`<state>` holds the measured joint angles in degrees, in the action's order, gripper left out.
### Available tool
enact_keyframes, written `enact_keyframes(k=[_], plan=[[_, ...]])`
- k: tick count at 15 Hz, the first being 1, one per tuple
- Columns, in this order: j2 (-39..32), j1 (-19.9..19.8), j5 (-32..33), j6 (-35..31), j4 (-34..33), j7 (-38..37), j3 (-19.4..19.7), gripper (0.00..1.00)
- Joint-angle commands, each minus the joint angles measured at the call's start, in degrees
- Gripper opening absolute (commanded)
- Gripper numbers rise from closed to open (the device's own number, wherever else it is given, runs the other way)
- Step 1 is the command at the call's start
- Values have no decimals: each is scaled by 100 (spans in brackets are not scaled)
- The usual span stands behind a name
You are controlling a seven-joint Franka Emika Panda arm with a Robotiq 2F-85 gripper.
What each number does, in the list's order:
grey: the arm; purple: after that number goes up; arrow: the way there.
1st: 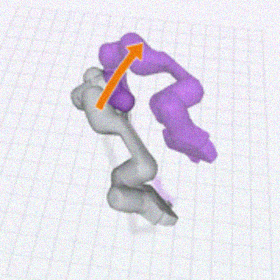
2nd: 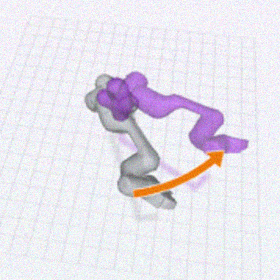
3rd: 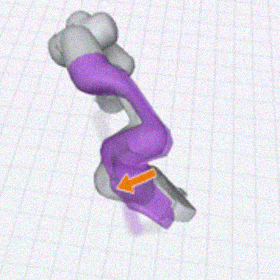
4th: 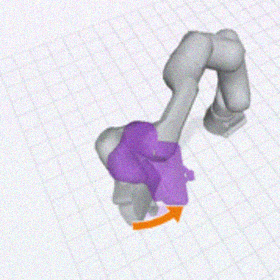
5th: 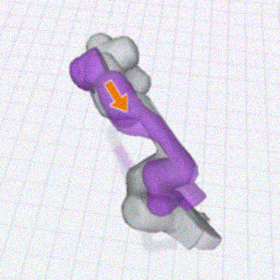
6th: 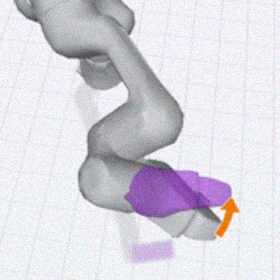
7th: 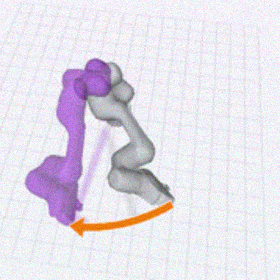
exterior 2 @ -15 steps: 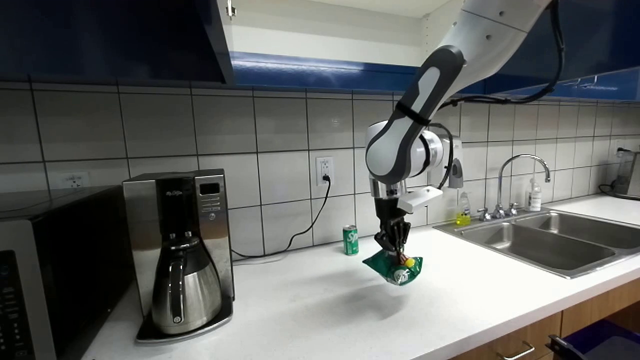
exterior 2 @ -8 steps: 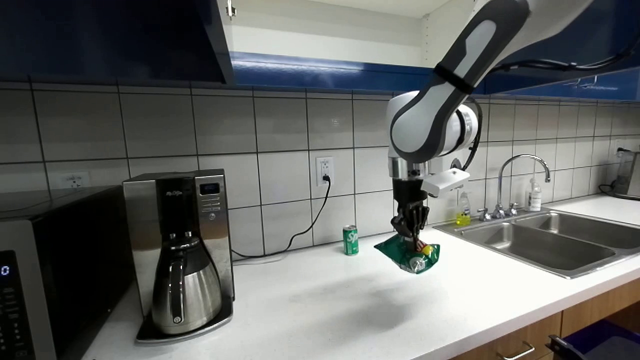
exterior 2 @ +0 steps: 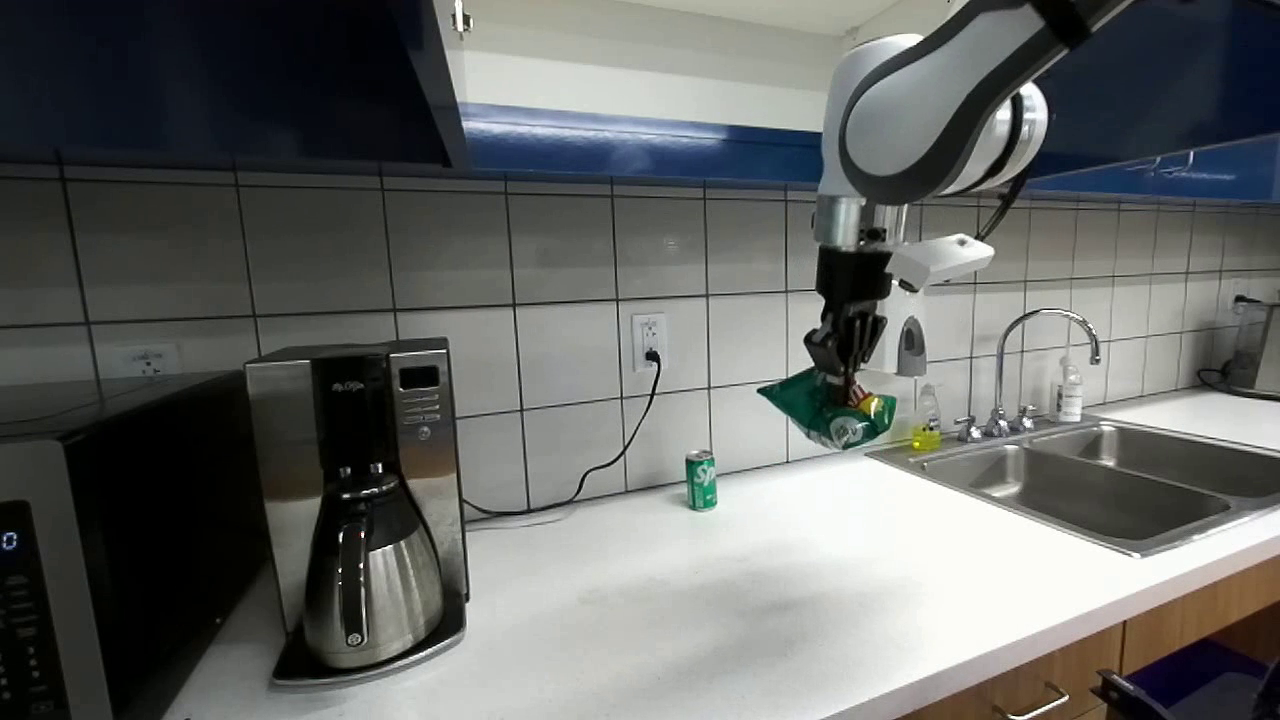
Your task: Put the green packet in the open upper cabinet.
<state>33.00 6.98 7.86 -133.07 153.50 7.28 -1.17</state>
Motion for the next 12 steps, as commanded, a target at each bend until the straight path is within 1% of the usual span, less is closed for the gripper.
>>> enact_keyframes(k=[1, 3, 7, 12], plan=[[1100, -30, -79, 535, -2, -72, -130, 0], [1406, -37, -61, 782, -193, -84, -161, 0], [1755, -22, -70, 1268, -752, -44, -179, 0], [1773, -49, -63, 1460, -1557, -19, -152, 0]])
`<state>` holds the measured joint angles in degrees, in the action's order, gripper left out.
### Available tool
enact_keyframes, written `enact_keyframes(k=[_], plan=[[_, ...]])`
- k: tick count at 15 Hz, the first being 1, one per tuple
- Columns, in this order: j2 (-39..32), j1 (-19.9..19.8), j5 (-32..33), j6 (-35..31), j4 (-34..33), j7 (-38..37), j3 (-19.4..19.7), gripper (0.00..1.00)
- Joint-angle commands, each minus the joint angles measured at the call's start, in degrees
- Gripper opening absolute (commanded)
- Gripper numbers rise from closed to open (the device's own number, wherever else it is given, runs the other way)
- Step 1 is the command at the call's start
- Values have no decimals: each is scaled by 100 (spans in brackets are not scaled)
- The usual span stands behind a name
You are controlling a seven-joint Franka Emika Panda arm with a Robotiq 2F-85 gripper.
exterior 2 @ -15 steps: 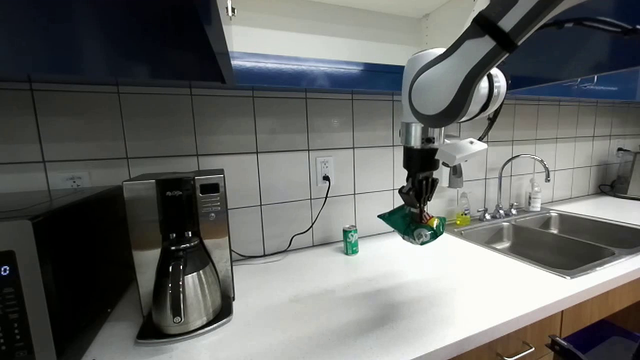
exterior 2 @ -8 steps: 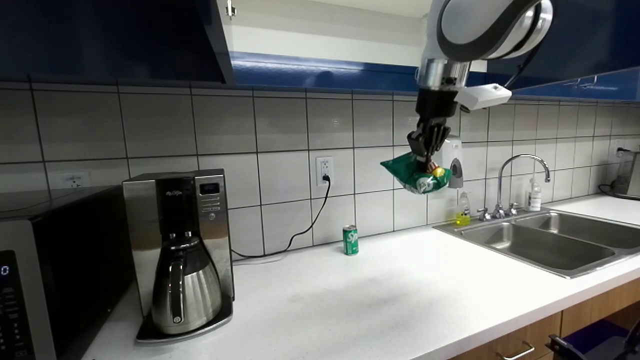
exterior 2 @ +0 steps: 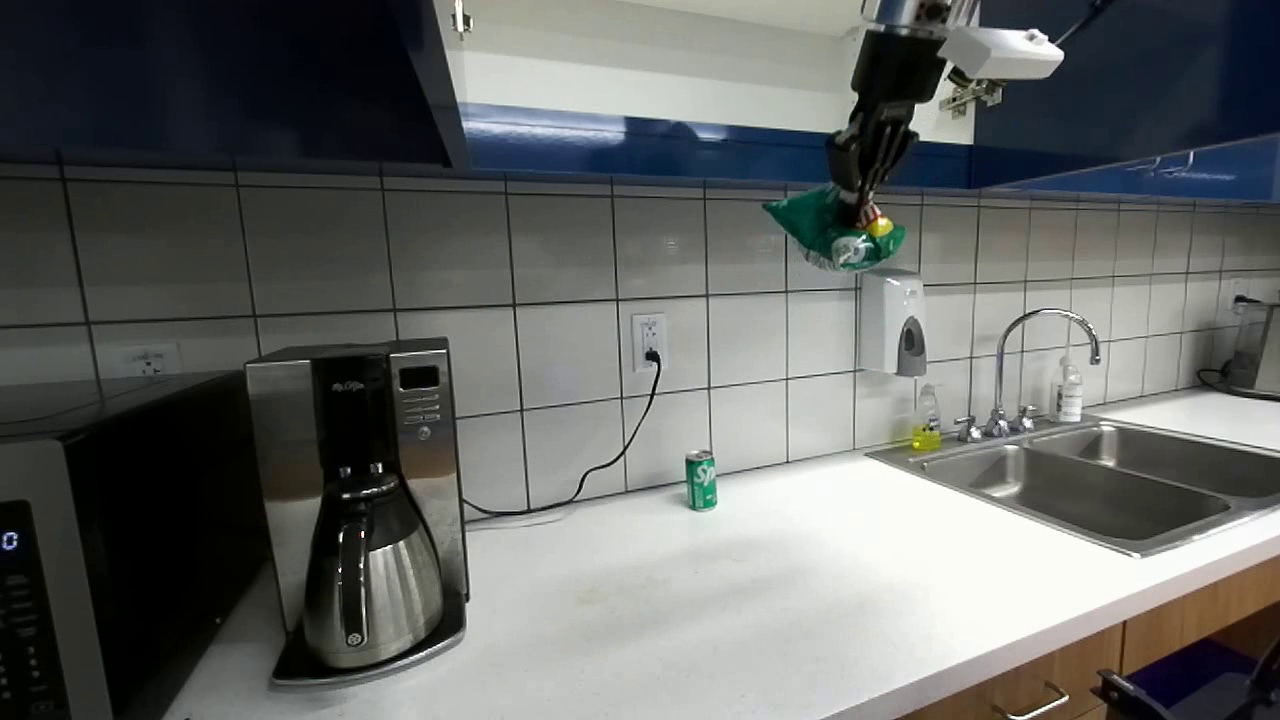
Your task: Put the green packet in the open upper cabinet.
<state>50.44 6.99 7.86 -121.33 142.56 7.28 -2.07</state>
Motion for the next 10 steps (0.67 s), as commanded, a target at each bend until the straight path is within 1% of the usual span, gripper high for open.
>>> enact_keyframes(k=[1, 10], plan=[[2, -65, -53, 291, -609, -37, -74, 0], [-217, -122, -72, 291, -1690, -116, -91, 0]])
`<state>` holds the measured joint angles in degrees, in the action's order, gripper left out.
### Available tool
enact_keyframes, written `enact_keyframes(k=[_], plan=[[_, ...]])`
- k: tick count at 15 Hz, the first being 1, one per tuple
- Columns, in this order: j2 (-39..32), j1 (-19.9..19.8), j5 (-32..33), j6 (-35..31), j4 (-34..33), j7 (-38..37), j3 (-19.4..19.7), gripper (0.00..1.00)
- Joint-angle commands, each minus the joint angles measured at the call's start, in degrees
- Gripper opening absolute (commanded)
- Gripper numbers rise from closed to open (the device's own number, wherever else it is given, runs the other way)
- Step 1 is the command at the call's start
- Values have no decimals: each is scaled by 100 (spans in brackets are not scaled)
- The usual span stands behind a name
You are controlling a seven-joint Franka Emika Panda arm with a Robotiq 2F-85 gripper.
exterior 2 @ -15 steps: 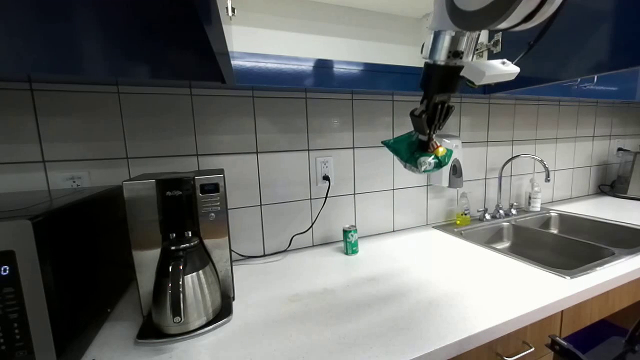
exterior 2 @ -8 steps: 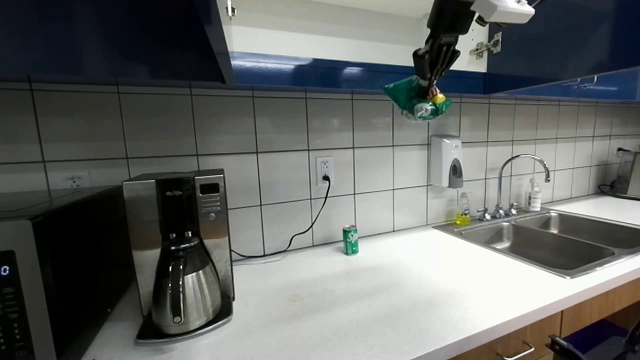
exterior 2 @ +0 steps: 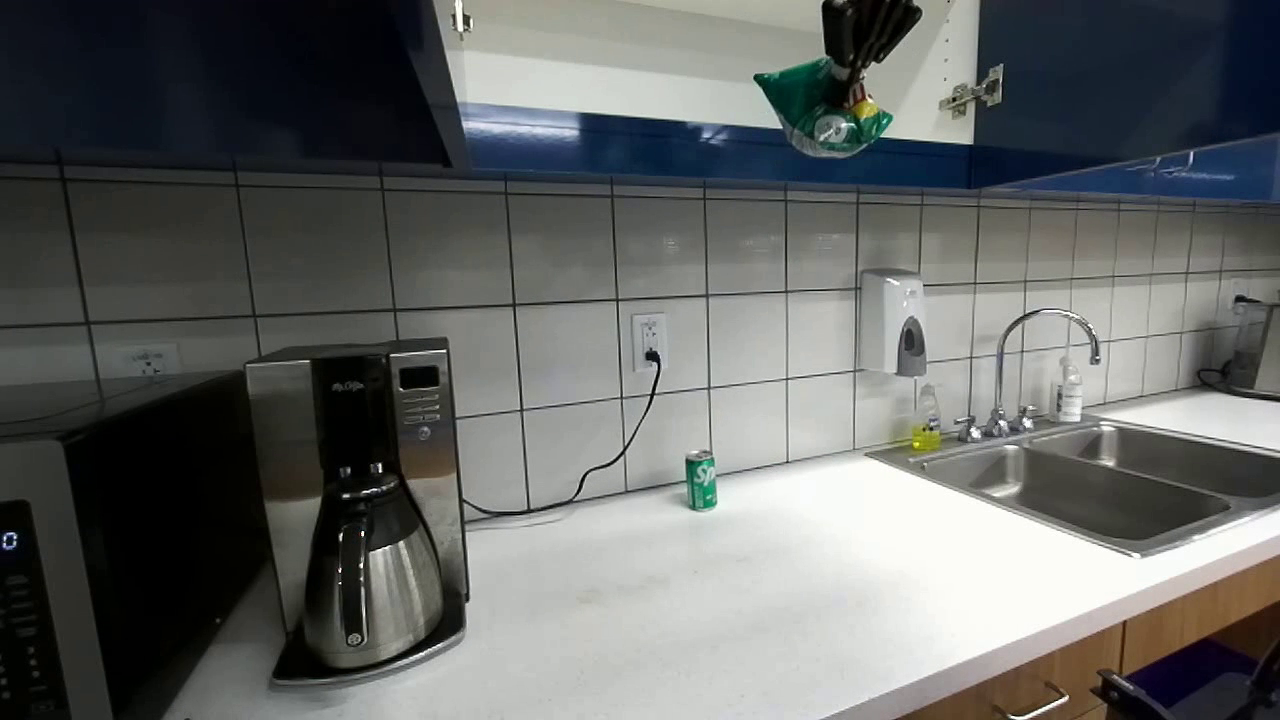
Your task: Put the green packet in the open upper cabinet.
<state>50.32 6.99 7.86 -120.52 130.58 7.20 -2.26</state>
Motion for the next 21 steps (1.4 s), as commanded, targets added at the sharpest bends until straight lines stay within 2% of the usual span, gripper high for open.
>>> enact_keyframes(k=[1, 9, 21], plan=[[-262, -137, -75, 197, -627, -126, -58, 0], [-1125, -280, -88, 152, -1829, -230, 61, 0], [-3137, -475, -21, 98, -3771, -525, 60, 0]])
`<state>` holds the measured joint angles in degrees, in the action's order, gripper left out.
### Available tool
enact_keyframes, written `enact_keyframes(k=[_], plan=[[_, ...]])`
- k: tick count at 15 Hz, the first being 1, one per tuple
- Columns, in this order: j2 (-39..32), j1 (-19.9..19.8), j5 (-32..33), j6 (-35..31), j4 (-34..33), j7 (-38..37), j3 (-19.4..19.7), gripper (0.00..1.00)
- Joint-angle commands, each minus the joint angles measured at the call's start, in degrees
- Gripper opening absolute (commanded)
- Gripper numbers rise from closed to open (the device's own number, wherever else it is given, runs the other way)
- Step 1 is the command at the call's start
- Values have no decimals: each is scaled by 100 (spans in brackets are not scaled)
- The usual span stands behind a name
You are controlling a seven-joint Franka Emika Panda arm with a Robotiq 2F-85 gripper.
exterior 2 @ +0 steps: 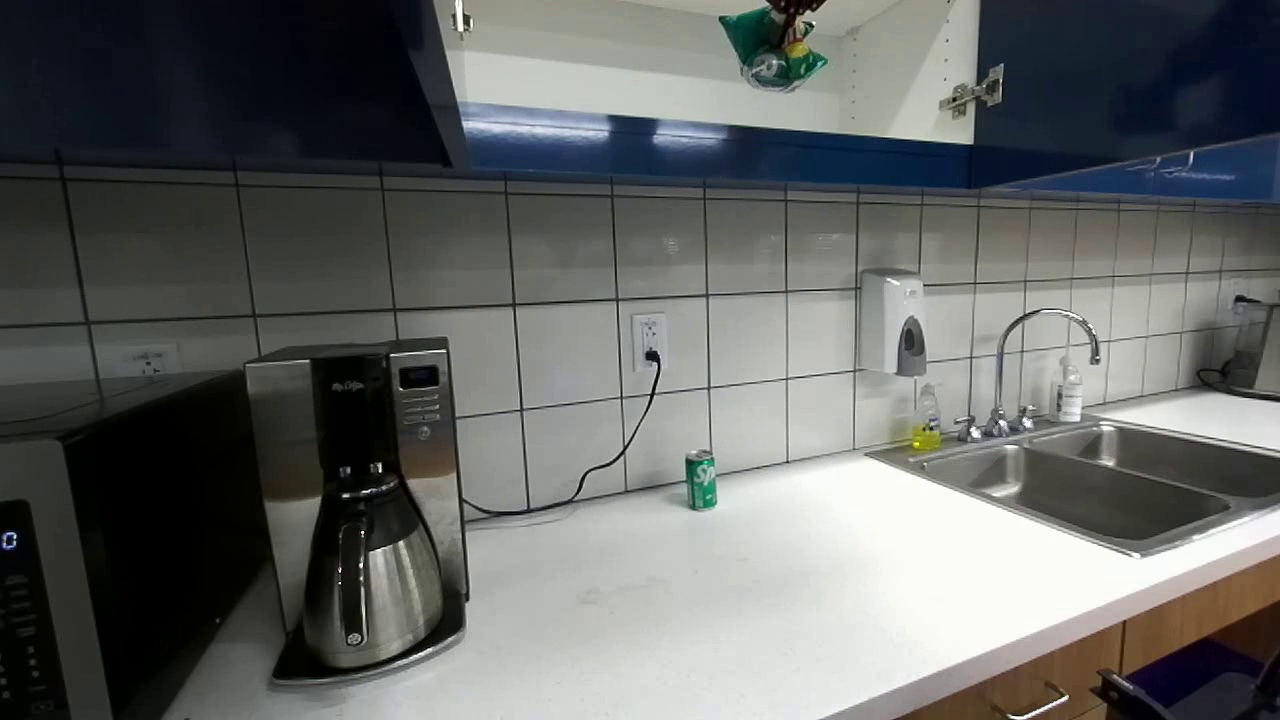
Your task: Put the green packet in the open upper cabinet.
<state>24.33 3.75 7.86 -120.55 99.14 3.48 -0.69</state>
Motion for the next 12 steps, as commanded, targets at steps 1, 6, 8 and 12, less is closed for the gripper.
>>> enact_keyframes(k=[1, 6, 8, 12], plan=[[-695, -151, -26, 123, -769, -170, -89, 0], [-1340, -182, 11, 151, -1322, -261, -71, 0], [-1563, -195, 21, 172, -1537, -286, -67, 0], [-1954, -207, 62, 196, -1937, -376, -64, 0]])
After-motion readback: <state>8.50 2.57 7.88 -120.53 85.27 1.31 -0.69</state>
